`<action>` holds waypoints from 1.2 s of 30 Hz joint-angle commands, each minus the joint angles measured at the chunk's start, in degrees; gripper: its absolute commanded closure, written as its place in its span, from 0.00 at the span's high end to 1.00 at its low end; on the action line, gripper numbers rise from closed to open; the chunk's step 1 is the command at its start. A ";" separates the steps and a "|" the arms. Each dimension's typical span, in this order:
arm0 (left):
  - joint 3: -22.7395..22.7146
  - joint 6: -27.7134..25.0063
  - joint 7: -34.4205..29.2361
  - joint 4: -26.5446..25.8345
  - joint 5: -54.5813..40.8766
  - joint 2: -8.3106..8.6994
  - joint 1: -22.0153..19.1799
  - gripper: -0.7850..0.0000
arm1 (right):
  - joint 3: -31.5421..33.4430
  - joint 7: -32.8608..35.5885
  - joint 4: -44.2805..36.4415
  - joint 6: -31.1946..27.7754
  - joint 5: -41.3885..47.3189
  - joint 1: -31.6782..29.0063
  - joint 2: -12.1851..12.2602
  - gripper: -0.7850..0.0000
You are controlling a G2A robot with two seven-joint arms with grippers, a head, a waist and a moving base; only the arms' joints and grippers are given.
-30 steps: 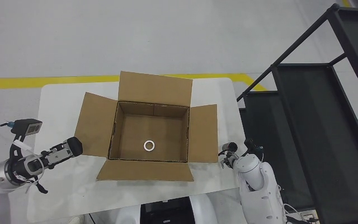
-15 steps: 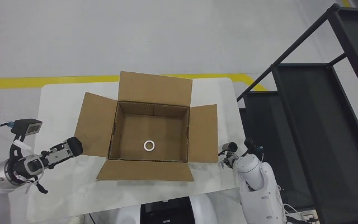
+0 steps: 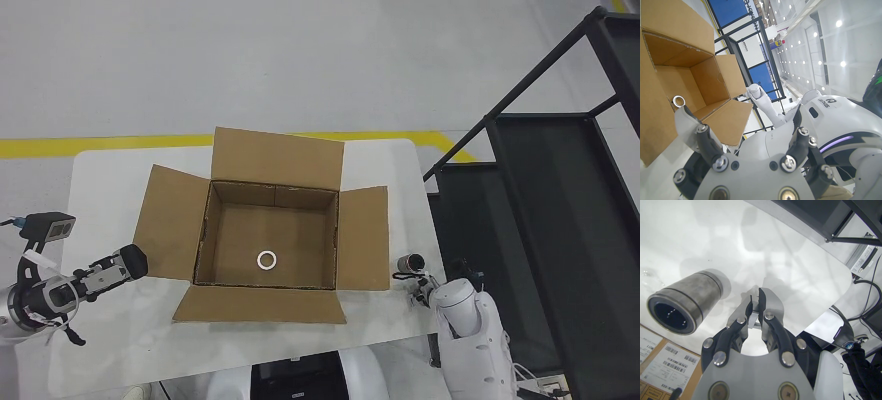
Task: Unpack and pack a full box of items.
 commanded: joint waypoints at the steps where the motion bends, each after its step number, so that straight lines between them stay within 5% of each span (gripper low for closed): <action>1: 0.00 0.00 0.00 0.00 0.00 0.00 0.00 1.00 | 0.20 -0.62 0.67 0.08 0.62 0.26 0.08 0.00; 10: 0.00 0.00 0.00 0.00 0.00 0.00 0.00 1.00 | 0.15 -3.54 3.57 1.23 2.74 1.61 0.33 0.00; 12: 0.00 0.00 0.00 0.00 0.00 0.00 0.00 1.00 | -0.01 -3.98 3.89 1.38 3.08 1.79 0.40 0.49; 13: 0.00 0.00 0.00 0.00 0.00 0.00 0.00 1.00 | 0.01 -4.01 4.05 1.64 3.27 1.77 0.43 1.00; 22: 0.00 0.00 0.00 0.00 0.00 0.00 0.00 1.00 | 2.59 -0.28 0.29 1.07 3.27 -0.44 1.54 1.00; 30: 0.00 0.00 0.00 0.00 0.00 0.00 0.00 1.00 | 10.87 15.55 -8.88 -3.62 5.44 -3.60 3.79 1.00; 36: 0.00 0.00 0.00 0.00 0.00 0.00 0.00 1.00 | 18.26 24.30 -15.92 -8.91 16.18 -5.27 4.96 1.00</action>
